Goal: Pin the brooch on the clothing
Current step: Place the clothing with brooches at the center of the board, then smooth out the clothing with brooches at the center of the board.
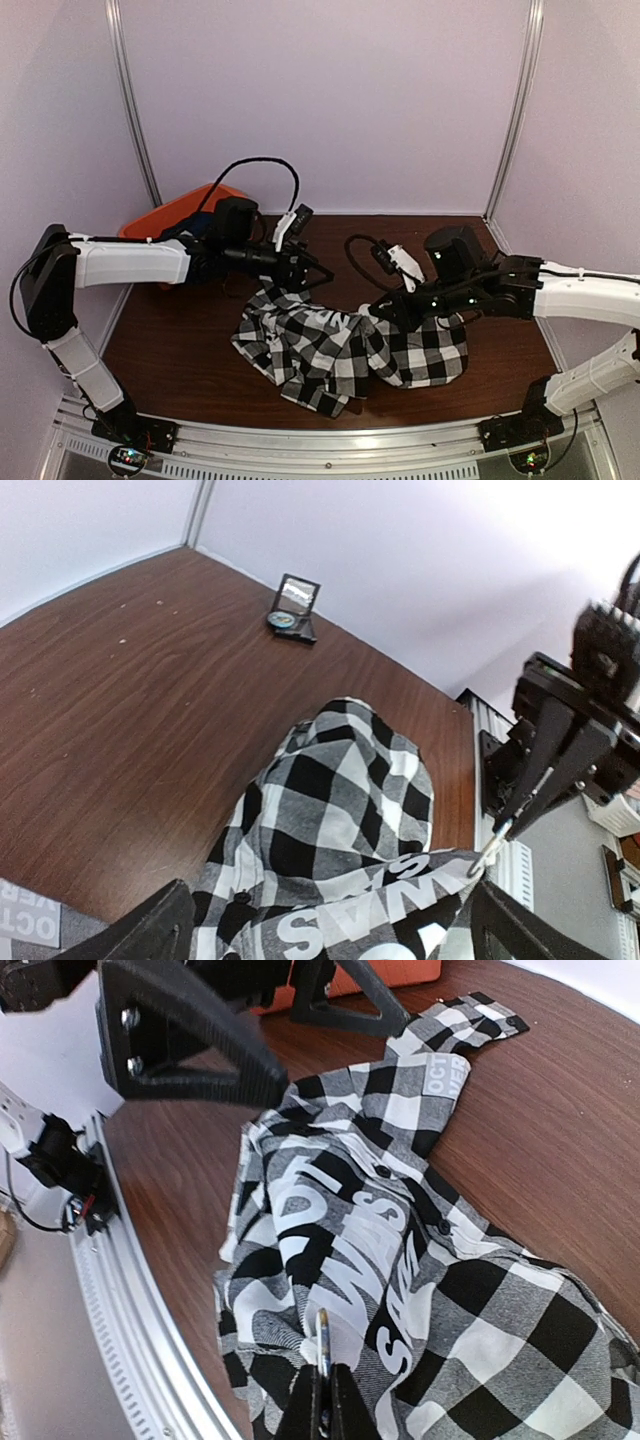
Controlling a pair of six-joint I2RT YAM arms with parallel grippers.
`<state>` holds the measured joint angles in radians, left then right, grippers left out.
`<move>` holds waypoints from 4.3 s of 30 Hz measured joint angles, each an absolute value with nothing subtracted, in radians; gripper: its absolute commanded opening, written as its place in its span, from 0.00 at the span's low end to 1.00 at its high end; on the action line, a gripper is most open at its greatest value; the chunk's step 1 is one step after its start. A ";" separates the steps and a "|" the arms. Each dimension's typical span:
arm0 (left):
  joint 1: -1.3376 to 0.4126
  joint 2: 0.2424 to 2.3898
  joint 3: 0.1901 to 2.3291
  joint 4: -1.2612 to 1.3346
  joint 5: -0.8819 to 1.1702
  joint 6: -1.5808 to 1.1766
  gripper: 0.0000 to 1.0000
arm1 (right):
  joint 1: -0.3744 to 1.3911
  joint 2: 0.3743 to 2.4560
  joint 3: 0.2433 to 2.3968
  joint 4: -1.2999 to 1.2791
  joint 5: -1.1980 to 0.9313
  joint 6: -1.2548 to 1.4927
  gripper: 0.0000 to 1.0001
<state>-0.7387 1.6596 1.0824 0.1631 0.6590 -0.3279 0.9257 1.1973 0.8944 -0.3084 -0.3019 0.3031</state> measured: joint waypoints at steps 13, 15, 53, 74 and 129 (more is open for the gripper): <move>-0.694 1.658 1.178 -0.075 0.460 -0.339 0.98 | 1.256 1.459 1.071 -0.492 0.006 0.112 0.35; -0.694 1.648 1.187 -0.108 0.438 -0.339 0.98 | 1.274 1.459 1.073 -0.517 0.022 0.113 0.47; -0.779 1.262 0.703 -0.279 0.172 -0.502 0.98 | 0.849 1.192 0.754 -0.539 0.159 0.656 1.00; -0.782 1.348 0.587 -0.129 0.165 -0.576 0.98 | 0.767 1.332 0.692 -0.389 0.017 0.711 1.00; -0.887 1.348 0.534 -0.100 0.086 -0.857 0.98 | 0.489 1.325 0.526 -0.157 -0.180 0.782 0.97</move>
